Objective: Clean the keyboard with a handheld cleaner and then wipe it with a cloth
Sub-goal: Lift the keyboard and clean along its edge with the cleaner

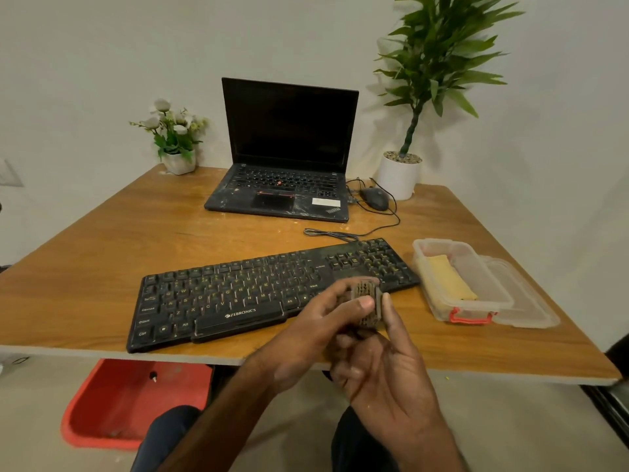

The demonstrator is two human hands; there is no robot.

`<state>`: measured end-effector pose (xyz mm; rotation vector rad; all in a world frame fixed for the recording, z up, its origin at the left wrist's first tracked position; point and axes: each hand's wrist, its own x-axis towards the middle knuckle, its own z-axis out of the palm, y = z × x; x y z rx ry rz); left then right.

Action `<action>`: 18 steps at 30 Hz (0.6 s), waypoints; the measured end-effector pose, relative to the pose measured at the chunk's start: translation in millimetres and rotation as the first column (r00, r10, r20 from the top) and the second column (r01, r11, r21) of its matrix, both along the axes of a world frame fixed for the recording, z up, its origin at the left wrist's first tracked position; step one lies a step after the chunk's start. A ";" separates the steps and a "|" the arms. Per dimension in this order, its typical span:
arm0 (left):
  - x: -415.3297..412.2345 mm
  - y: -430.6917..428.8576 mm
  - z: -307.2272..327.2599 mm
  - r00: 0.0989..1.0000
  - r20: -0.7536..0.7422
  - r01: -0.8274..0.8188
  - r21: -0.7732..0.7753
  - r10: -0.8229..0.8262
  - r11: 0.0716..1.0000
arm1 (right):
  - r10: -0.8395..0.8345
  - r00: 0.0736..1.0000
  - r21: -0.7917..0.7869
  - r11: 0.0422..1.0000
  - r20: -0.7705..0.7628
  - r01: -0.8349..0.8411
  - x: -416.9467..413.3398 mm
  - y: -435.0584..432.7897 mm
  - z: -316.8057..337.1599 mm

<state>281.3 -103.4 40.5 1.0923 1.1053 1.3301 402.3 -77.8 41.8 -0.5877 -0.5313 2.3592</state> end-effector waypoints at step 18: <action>27.9 -3.2 -11.2 0.972 -0.099 -0.220 -0.070 0.213 0.973 | -0.438 0.818 0.714 0.698 0.372 0.049 18.1 10.3 -14.0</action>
